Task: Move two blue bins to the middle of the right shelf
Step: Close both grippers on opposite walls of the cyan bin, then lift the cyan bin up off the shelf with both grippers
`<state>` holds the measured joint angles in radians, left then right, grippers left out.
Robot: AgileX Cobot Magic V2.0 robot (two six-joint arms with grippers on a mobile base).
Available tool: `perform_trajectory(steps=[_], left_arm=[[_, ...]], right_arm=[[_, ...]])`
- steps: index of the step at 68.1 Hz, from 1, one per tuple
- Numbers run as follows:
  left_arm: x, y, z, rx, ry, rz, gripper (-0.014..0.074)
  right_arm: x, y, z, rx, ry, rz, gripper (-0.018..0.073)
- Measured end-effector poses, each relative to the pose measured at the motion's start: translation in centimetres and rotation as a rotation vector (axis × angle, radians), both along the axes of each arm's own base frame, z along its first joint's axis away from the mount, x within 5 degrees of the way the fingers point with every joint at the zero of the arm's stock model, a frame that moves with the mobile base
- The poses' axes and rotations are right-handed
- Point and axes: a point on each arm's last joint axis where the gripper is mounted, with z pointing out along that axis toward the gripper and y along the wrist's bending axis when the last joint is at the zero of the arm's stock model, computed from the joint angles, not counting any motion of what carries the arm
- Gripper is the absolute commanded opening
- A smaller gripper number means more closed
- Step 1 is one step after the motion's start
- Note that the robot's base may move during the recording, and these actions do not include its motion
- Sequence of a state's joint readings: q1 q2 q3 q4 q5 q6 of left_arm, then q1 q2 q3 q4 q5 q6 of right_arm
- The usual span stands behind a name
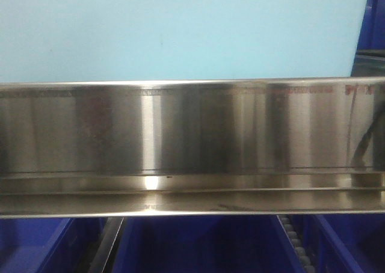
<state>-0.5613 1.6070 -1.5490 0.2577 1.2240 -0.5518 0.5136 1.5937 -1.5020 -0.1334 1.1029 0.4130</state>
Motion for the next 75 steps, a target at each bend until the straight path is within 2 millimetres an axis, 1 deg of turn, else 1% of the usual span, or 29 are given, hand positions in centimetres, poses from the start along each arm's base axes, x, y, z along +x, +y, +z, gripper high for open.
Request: perform_trajectory(steps=[37, 41, 46, 49, 53, 57, 58, 61, 62, 65, 67, 75], left_arm=[[0.0, 0.0, 0.0, -0.003, 0.002, 0.000, 0.0244], [0.0, 0.0, 0.0, -0.003, 0.002, 0.000, 0.0235], [0.0, 0.0, 0.0, -0.004, 0.002, 0.000, 0.0200], [0.0, 0.0, 0.0, -0.005, 0.003, 0.000, 0.0169], [0.0, -0.1, 0.0, -0.009, 0.005, 0.000, 0.0106], [-0.1, -0.1, 0.0, -0.010, 0.006, 0.000, 0.0043], [-0.1, -0.1, 0.0, -0.011, 0.007, 0.000, 0.0016], [-0.1, -0.1, 0.0, -0.012, 0.007, 0.000, -0.0029], [-0.1, -0.1, 0.0, -0.012, 0.007, 0.000, -0.0048], [-0.1, -0.2, 0.0, -0.021, 0.011, -0.001, -0.0113], [-0.1, -0.2, 0.0, -0.022, 0.012, -0.001, -0.0111], [-0.1, -0.2, -0.1, -0.028, 0.015, -0.001, -0.0111]], right_arm=[[0.5, 0.3, -0.9, -0.013, 0.022, 0.000, 0.0181], [0.5, 0.3, -1.0, -0.013, 0.023, 0.001, 0.0181], [0.5, 0.3, -1.0, -0.014, 0.025, 0.000, 0.0177], [0.5, 0.3, -1.0, -0.016, 0.028, 0.000, 0.0159], [0.5, 0.3, -1.0, -0.019, 0.034, -0.001, 0.0106], [0.4, 0.2, -1.1, -0.026, 0.045, -0.003, 0.0032], [0.3, 0.2, -1.1, -0.027, 0.049, -0.003, 0.0022], [0.3, 0.1, -1.1, -0.030, 0.055, -0.004, -0.0050], [0.3, 0.2, -1.1, -0.029, 0.056, -0.004, -0.0061], [0.3, 0.2, -1.0, -0.022, 0.058, -0.007, -0.0131], [0.3, 0.2, -1.0, -0.021, 0.059, -0.009, -0.0167], [0.3, 0.2, -0.7, -0.018, 0.057, -0.010, -0.0165]])
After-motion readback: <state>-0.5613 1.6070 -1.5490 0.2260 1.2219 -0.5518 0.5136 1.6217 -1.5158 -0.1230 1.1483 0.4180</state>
